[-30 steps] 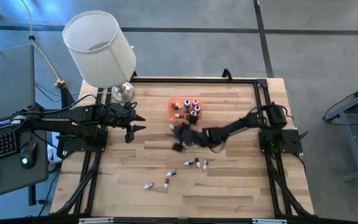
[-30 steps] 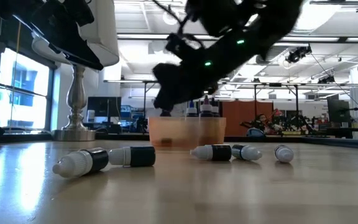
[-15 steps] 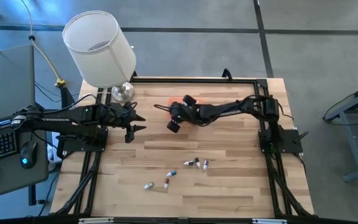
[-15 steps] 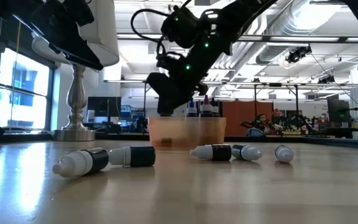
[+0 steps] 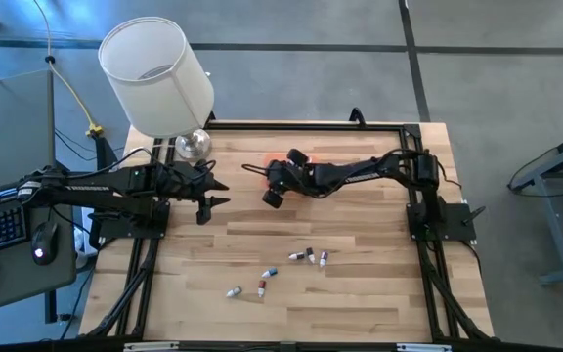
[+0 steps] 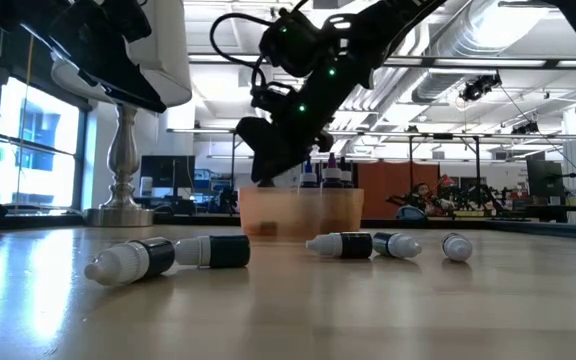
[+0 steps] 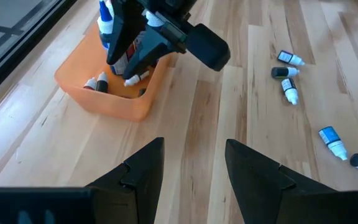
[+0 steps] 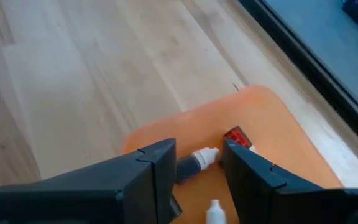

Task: Pick & Place food coloring
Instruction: Put the small purple food coloring bottle into the bin

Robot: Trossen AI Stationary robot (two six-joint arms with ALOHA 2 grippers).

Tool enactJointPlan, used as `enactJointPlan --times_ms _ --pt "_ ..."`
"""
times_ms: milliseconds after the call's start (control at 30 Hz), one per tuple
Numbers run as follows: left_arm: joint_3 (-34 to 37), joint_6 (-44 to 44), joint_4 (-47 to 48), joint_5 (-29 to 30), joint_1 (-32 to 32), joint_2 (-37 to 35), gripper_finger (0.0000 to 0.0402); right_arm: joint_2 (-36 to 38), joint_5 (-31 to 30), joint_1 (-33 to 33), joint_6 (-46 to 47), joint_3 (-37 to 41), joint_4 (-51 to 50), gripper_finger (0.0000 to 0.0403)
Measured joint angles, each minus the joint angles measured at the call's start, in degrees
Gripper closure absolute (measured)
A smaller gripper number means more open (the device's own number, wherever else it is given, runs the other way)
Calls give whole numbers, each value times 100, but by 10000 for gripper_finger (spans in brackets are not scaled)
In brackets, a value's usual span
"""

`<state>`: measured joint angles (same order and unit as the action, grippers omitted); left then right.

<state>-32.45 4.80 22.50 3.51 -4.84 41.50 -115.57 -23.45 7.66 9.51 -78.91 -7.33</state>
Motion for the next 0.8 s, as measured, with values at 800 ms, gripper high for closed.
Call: enactJointPlan --times_ms 800 --pt "0 0 0 -4 0 0 234 9 1292 -1162 -65 -4 39 263"
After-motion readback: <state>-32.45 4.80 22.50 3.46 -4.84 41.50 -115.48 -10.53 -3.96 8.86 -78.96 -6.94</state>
